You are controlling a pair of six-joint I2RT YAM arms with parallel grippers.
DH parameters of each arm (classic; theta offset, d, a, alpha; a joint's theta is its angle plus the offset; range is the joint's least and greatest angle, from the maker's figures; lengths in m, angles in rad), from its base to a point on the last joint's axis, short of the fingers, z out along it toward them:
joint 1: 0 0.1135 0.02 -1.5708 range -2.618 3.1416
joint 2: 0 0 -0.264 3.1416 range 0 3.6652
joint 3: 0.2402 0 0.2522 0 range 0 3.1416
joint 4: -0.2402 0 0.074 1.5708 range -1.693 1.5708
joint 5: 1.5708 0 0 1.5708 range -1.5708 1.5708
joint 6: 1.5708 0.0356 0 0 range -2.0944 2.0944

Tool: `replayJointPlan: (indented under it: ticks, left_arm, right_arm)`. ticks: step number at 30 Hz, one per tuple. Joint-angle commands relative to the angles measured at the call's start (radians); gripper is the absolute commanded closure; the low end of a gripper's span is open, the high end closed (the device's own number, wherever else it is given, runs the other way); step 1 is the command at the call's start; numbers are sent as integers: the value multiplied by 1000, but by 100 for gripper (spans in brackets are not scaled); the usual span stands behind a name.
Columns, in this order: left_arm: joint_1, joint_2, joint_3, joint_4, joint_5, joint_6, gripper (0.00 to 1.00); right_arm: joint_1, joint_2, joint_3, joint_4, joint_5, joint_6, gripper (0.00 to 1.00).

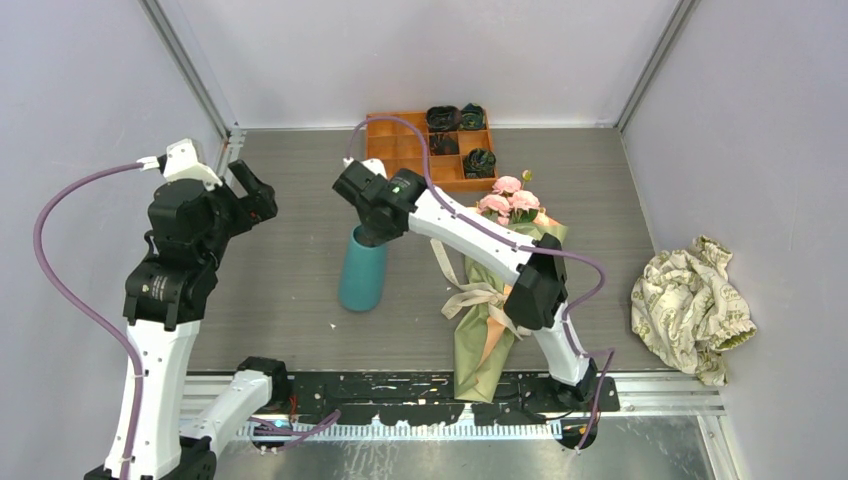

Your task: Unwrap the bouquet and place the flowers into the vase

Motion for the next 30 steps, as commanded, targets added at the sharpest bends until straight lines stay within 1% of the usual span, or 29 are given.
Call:
replayJointPlan:
  ticks: [1,8,12,19,25,30]
  left_arm:
    - [1,-2,-5,43,8,2,12]
    - [2,9,-26,58,19,-4,12]
    - [1,14,-30,64,22,-6,12]
    - [1,22,-38,71,36,-14,12]
    - [2,33,-60,87,68,-32,13]
    - [1,43,-79,100,90,-48,13]
  right_arm:
    - [-81,29,89,32,194,-60,99]
    - [-150,67,146,33,212,-93,99]
    - [-175,107,228,6,276,-128,99]
    - [-222,138,321,-30,299,-167,99]
    - [-259,146,347,-46,357,-206,99]
    - [-281,156,366,-45,363,-225,99]
